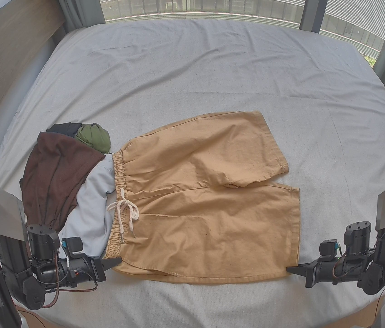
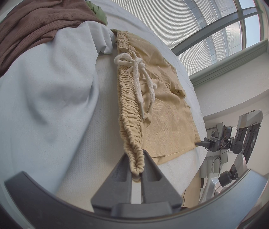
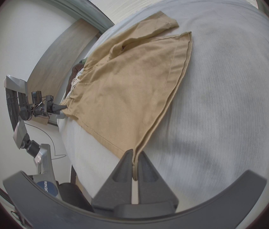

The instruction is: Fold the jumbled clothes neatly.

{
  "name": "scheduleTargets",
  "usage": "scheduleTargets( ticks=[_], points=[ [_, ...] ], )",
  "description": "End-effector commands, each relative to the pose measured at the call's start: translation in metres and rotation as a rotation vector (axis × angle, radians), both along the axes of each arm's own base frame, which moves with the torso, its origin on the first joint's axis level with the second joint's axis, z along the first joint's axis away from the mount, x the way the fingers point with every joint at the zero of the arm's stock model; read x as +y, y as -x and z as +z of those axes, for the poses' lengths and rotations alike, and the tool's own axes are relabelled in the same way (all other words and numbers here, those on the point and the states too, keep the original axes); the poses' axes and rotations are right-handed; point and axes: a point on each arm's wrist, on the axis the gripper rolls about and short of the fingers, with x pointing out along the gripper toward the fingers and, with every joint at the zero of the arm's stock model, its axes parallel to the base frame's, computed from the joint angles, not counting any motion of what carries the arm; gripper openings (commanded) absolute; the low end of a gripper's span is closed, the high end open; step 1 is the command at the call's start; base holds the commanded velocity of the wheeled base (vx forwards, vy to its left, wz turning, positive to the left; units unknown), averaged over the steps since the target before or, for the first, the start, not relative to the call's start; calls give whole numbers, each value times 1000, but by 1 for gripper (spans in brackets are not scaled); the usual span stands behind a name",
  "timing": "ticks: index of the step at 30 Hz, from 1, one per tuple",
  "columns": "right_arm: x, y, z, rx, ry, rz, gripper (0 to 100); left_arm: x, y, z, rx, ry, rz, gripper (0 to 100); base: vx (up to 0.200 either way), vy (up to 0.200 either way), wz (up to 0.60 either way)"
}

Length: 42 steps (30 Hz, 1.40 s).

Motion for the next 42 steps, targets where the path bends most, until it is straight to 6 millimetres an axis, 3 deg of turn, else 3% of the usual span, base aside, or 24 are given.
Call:
scheduleTargets(
  ticks=[1,9,16,24,35,42],
  points=[
    [-2,9,8,4,22,19,0,1,6,-4,47,-9,-1,0,0,0,0],
    [-4,15,13,6,47,39,0,3,16,-2,118,-40,-17,0,0,0,0],
    [-4,14,19,-30,42,38,0,3,15,6,65,-24,-22,0,0,0,0],
    [0,7,47,-195,3,40,0,-1,0,21,-112,12,-20,0,0,0,0],
    [3,-10,81,-321,-102,-16,0,-3,-14,46,-216,85,18,0,0,0,0],
    [2,-13,92,-355,-135,-36,0,-4,-18,48,-234,88,19,0,0,0,0]
  ],
)
